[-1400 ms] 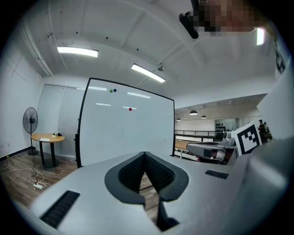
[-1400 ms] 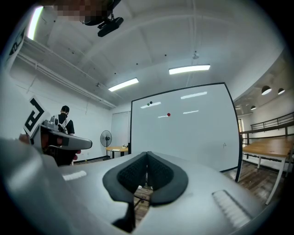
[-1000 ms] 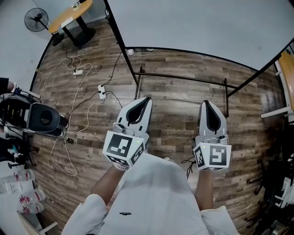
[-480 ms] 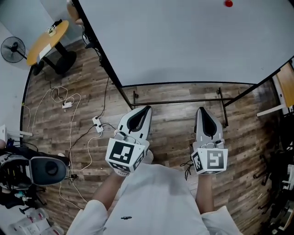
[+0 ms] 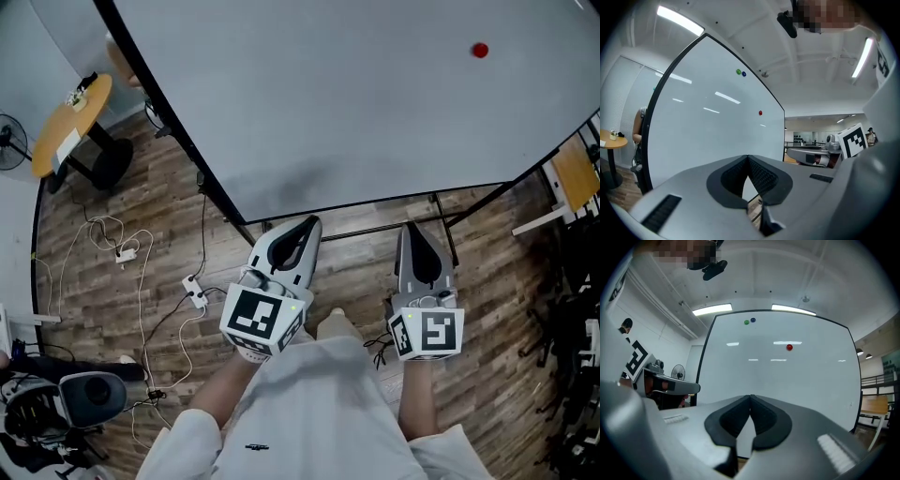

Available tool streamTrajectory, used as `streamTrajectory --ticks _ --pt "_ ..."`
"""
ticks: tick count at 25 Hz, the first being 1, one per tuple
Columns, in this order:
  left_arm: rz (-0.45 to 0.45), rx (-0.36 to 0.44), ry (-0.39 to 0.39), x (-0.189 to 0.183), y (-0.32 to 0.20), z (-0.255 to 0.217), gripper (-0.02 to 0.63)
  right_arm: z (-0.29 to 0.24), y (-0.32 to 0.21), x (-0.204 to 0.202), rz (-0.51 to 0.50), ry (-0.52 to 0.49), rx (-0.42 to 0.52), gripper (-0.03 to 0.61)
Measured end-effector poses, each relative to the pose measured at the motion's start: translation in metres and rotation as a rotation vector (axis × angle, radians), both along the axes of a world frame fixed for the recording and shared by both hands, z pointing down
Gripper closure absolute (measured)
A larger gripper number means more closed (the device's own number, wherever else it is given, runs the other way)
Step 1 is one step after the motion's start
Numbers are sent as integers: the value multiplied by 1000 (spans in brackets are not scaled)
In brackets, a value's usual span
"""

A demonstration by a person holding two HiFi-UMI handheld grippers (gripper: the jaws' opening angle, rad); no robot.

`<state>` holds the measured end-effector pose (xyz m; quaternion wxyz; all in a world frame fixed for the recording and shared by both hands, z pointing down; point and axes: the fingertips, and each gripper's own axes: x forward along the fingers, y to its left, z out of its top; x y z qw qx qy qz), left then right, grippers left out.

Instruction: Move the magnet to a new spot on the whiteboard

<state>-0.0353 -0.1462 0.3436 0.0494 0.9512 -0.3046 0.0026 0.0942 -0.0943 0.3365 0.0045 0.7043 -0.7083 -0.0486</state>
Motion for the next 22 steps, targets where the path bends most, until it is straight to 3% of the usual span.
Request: streamTrajectory --ticks 10,17,22 --pt "29 -22 -1 30 -31 -1 607 -3 -32 27 33 -13 21 568" --pt "45 6 -4 48 -39 -11 607 -3 -39 34 32 -32 29 568" --pt "53 24 -2 63 -46 -16 607 -17 -47 44 17 11 52 568"
